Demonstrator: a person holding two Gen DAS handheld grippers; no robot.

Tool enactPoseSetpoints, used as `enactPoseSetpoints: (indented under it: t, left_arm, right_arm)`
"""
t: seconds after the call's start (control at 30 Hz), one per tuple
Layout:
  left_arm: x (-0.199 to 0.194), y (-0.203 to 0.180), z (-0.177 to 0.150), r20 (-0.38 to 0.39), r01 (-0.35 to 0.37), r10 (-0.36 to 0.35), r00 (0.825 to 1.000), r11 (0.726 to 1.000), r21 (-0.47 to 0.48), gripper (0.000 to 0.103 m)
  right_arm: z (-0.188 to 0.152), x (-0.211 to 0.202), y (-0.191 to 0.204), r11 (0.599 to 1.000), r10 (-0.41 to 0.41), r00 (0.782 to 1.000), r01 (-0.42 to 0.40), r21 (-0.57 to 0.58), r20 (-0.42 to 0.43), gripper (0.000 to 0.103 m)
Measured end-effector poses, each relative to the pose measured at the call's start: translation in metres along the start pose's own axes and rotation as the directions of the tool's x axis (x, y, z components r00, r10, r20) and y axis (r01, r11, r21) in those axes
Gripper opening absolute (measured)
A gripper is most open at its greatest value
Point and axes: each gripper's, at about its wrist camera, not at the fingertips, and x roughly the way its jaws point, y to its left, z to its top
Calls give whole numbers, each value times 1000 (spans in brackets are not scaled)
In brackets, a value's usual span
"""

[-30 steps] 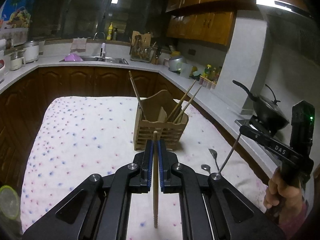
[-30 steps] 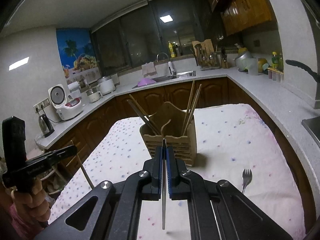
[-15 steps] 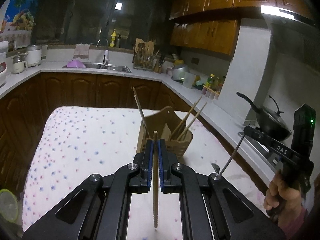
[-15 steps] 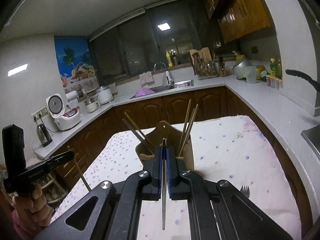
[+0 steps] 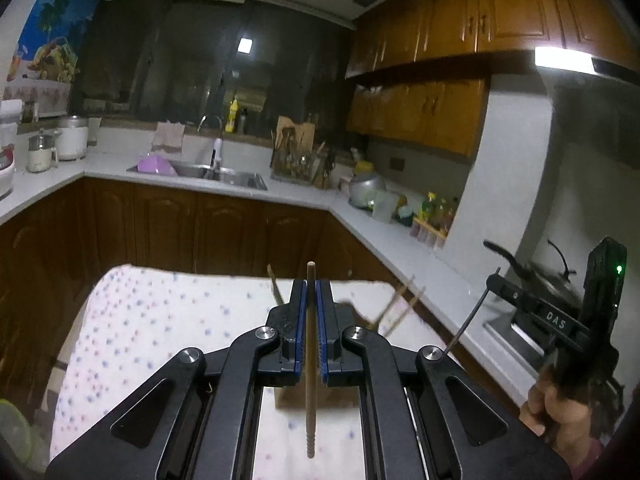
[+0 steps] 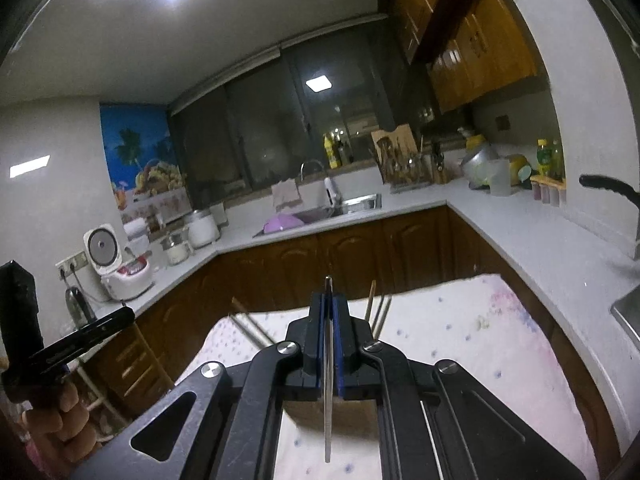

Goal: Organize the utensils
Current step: 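Lift and carry the wooden chopstick with the left tool while the right carries the steel one over the holder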

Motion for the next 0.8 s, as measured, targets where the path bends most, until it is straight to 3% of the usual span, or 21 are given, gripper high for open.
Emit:
enactPoseSetpoints:
  t: [0.4,0.8]
  left_arm:
    - [47,3,48,126,-37,41,991,999,-28,4]
    - [93,23,16,121,-69,83,989,990,-120,4]
  right_arm:
    - [41,43,-10,1000,-23,997,23,4,70,4]
    - [18,69,-21,999,-28,998,27,20,60,4]
